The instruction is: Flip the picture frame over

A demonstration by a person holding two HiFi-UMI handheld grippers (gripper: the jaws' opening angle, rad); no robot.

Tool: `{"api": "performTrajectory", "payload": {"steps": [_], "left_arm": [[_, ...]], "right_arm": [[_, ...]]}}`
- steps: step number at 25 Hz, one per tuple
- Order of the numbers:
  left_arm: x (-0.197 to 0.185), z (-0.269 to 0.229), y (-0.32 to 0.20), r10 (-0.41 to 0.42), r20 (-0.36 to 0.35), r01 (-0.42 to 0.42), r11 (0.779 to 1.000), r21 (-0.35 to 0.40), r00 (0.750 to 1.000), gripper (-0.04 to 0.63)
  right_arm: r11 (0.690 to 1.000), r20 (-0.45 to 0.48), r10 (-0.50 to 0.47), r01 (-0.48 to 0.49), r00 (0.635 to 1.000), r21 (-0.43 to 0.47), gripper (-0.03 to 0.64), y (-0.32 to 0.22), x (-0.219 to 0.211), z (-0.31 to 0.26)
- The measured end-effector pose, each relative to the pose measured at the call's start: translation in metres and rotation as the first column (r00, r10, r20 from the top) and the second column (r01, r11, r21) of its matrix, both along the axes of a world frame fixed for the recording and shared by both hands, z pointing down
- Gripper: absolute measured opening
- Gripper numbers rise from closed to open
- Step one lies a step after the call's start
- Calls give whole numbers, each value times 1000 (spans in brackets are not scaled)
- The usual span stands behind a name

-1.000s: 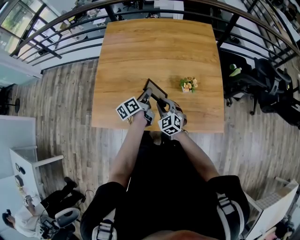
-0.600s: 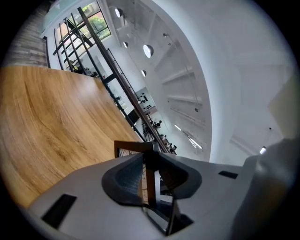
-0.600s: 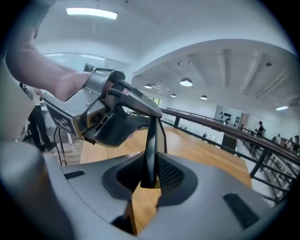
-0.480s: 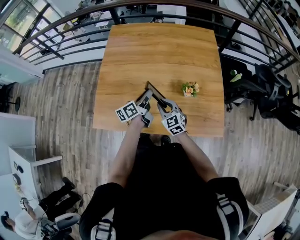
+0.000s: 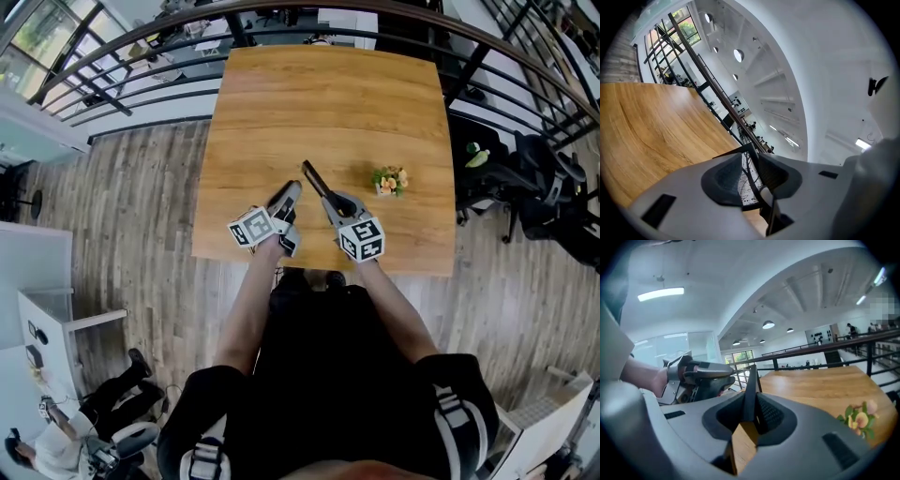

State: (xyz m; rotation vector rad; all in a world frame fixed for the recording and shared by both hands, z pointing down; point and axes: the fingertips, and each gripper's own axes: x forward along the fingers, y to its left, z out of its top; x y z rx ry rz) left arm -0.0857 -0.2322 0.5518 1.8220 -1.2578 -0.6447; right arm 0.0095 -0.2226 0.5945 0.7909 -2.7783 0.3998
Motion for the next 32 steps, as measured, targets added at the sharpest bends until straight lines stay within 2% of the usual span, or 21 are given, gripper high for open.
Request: {"api": "performTrajectory", "payload": {"steps": [4, 9, 11, 13, 20, 23, 26, 28, 30, 32], "left_arm": [[-10, 15, 1, 7, 1, -7, 999, -42, 1000, 109], [-22, 34, -2, 22, 24, -20, 997, -74, 999, 114], [-27, 44, -4, 31, 65, -27, 997, -66, 997, 157], [-30, 50, -4, 52, 70, -48, 997, -60, 996, 188], [-32, 60, -8, 138, -20, -139, 989, -54, 990, 215], [-32, 57, -10, 163, -98, -166, 986, -25, 982, 216], [-39, 56, -12, 180, -138, -182, 983, -3, 974, 221], [-38, 51, -11, 203, -214, -203, 979, 22, 956, 221], [-32, 46, -10, 222, -329, -225, 974, 29, 918, 221], [-29, 42, -11, 239, -370, -244, 969, 35, 898, 219]], "right_arm": [[991, 130, 65, -49, 989, -128, 75, -11, -1, -3], [988, 186, 65, -37, 980, -151, 77, -13, -13, -13], [984, 231, 69, -27, 971, -177, 77, -11, -17, -19], [981, 269, 61, -9, 961, -191, 77, -7, -24, -25], [974, 364, 34, 50, 931, -221, 77, -1, -49, -38], [970, 414, 48, 57, 909, -238, 77, -2, -51, -40], [964, 455, 69, 59, 888, -261, 77, -3, -52, -43], [958, 484, 83, 64, 871, -280, 77, -3, -54, -44], [949, 522, 103, 74, 846, -307, 77, -2, -54, -42], [941, 557, 121, 85, 821, -329, 77, -2, -55, -39]]}}
